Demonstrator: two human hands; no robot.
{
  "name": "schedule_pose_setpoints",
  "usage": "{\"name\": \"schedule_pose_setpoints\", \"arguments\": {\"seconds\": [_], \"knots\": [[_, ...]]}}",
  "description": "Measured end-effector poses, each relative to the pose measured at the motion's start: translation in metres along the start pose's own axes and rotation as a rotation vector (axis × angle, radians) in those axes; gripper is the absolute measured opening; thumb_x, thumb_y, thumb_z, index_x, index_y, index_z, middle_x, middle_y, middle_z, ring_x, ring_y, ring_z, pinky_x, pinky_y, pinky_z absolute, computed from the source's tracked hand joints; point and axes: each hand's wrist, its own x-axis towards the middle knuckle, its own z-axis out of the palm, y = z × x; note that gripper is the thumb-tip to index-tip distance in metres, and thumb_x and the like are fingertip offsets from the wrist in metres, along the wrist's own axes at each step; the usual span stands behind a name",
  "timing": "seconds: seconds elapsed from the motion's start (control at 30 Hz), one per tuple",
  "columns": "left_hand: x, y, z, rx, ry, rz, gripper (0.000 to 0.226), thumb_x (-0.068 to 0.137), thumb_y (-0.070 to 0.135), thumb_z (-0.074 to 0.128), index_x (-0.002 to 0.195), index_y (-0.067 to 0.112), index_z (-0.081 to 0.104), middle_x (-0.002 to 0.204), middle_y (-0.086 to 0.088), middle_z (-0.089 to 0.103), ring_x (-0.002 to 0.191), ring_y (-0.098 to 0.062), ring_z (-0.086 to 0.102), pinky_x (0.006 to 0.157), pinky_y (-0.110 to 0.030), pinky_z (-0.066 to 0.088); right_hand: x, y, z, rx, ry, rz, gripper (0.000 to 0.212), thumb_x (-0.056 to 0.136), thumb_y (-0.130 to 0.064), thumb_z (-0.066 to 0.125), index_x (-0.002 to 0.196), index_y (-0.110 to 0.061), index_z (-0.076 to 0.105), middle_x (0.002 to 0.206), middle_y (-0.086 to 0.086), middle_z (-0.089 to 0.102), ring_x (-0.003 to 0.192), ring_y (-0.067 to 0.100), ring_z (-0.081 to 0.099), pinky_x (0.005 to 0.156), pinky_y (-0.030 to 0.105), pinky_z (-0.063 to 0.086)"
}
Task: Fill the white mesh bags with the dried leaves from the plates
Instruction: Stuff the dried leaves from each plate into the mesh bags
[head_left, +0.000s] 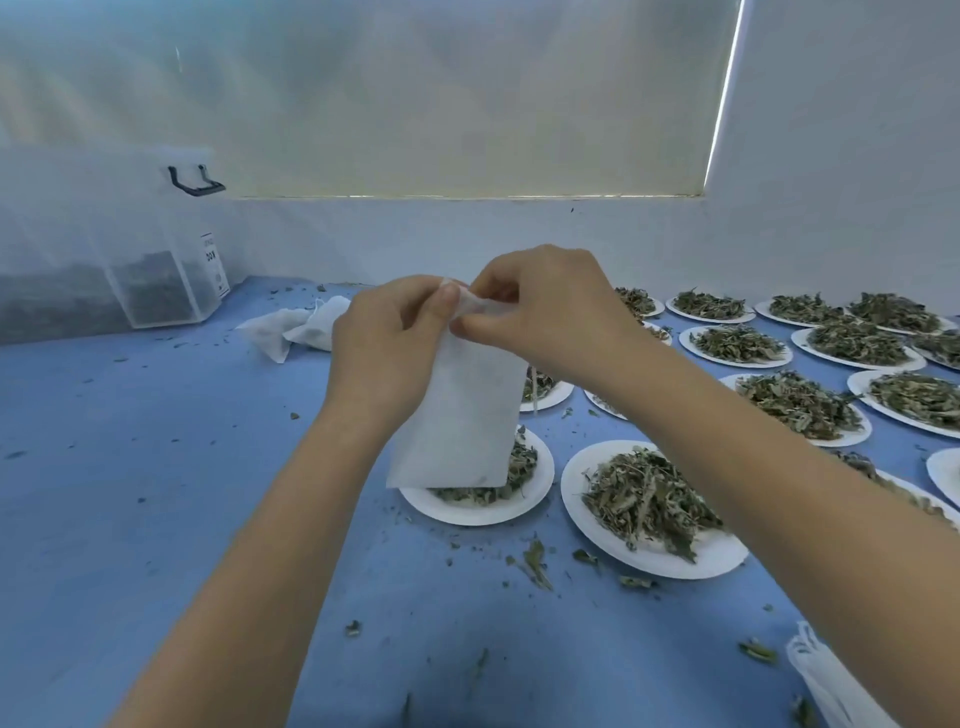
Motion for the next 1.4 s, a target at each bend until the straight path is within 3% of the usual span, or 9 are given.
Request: {"name": "schedule_pose_setpoints", "arguments": {"seconds": [0.17, 0.4, 0.5, 0.6, 0.83, 1.0, 1.13, 1.27, 1.4], "knots": [[0.010, -0.013, 0.007, -0.004, -0.003, 0.051, 0.024, 0.094, 0.019, 0.050, 0.074, 0.022, 0.064, 0.080, 0.023, 0.066, 0.081, 0.007, 0.058, 0.074, -0.012, 0.042, 0.006, 0.004, 0.008, 0.132, -0.043, 0.025, 0.023, 0.087, -0.032, 0.061, 0.078, -0.015, 0.073, 0.071, 0.002, 0.068, 0.067, 0.010, 0.058, 0.057, 0.023, 0.043], [0.015, -0.016, 0.015, 0.095, -0.172, 0.217, 0.021, 0.096, 0.020, 0.048, 0.090, 0.033, 0.063, 0.088, 0.018, 0.066, 0.088, 0.001, 0.057, 0.078, -0.015, 0.042, 0.004, 0.025, 0.017, 0.314, -0.252, 0.101, 0.043, 0.094, -0.023, 0.052, 0.056, -0.013, 0.034, 0.041, -0.010, 0.022, 0.040, 0.007, 0.023, 0.043, 0.020, 0.016], [0.013, -0.015, 0.019, 0.238, -0.132, 0.293, 0.025, 0.097, 0.018, 0.042, 0.113, 0.023, 0.061, 0.109, 0.007, 0.065, 0.103, -0.010, 0.055, 0.089, -0.020, 0.037, -0.002, 0.030, 0.020, 0.417, -0.231, 0.077, 0.032, 0.098, -0.028, 0.046, 0.079, -0.008, 0.061, 0.060, -0.015, 0.056, 0.057, 0.000, 0.051, 0.057, 0.018, 0.039], [0.007, -0.013, 0.016, 0.404, -0.080, 0.448, 0.048, 0.080, 0.011, 0.044, 0.129, 0.010, 0.048, 0.125, -0.001, 0.055, 0.116, -0.019, 0.048, 0.103, -0.030, 0.027, -0.004, 0.032, 0.024, 0.658, -0.212, 0.183, 0.023, 0.099, -0.019, 0.045, 0.103, -0.010, 0.065, 0.097, 0.007, 0.071, 0.090, 0.018, 0.067, 0.084, 0.037, 0.054], [-0.012, -0.021, 0.025, 0.535, -0.250, 0.467, 0.113, 0.056, 0.049, 0.074, 0.145, 0.007, 0.018, 0.131, -0.006, 0.045, 0.119, -0.014, 0.032, 0.109, -0.046, 0.023, -0.008, 0.025, 0.023, 1.335, -0.443, 0.313, 0.033, 0.095, -0.007, 0.035, 0.116, 0.009, 0.054, 0.091, 0.015, 0.054, 0.081, 0.024, 0.055, 0.068, 0.032, 0.054], [-0.012, -0.031, 0.020, 0.542, -0.117, 0.518, 0.090, 0.055, 0.000, 0.068, 0.138, 0.001, 0.031, 0.103, -0.011, 0.056, 0.095, -0.017, 0.042, 0.096, -0.042, 0.037, -0.012, 0.020, 0.024, 1.468, -0.592, 0.245, 0.029, 0.097, -0.016, 0.032, 0.112, -0.002, 0.053, 0.105, 0.014, 0.052, 0.094, 0.027, 0.056, 0.085, 0.043, 0.051], [-0.005, -0.033, 0.003, 0.619, -0.182, 0.500, 0.084, 0.058, 0.005, 0.066, 0.135, 0.007, 0.035, 0.102, 0.001, 0.052, 0.088, -0.019, 0.046, 0.093, -0.042, 0.040, -0.007, 0.020, 0.020, 1.411, -0.650, 0.227, 0.049, 0.091, -0.041, 0.040, 0.118, -0.002, 0.052, 0.111, 0.015, 0.050, 0.105, 0.033, 0.052, 0.097, 0.052, 0.043], [-0.004, -0.035, -0.018, 0.747, -0.156, 0.562, 0.078, 0.056, 0.005, 0.056, 0.132, -0.002, 0.040, 0.114, -0.018, 0.054, 0.094, -0.039, 0.053, 0.082, -0.043, 0.040, 0.002, 0.024, 0.015, 1.362, -0.710, 0.207, 0.071, 0.090, -0.056, 0.038, 0.124, 0.005, 0.053, 0.121, 0.021, 0.060, 0.112, 0.037, 0.059, 0.092, 0.046, 0.051], [-0.003, -0.043, -0.020, 0.832, -0.254, 0.442, 0.064, 0.062, 0.010, 0.057, 0.126, 0.010, 0.048, 0.102, -0.007, 0.056, 0.088, -0.030, 0.053, 0.067, -0.030, 0.037, 0.003, 0.029, 0.033, 1.347, -0.698, 0.283, 0.058, 0.083, -0.048, 0.051, 0.113, 0.001, 0.060, 0.110, 0.017, 0.066, 0.102, 0.031, 0.065, 0.092, 0.042, 0.052]]}}
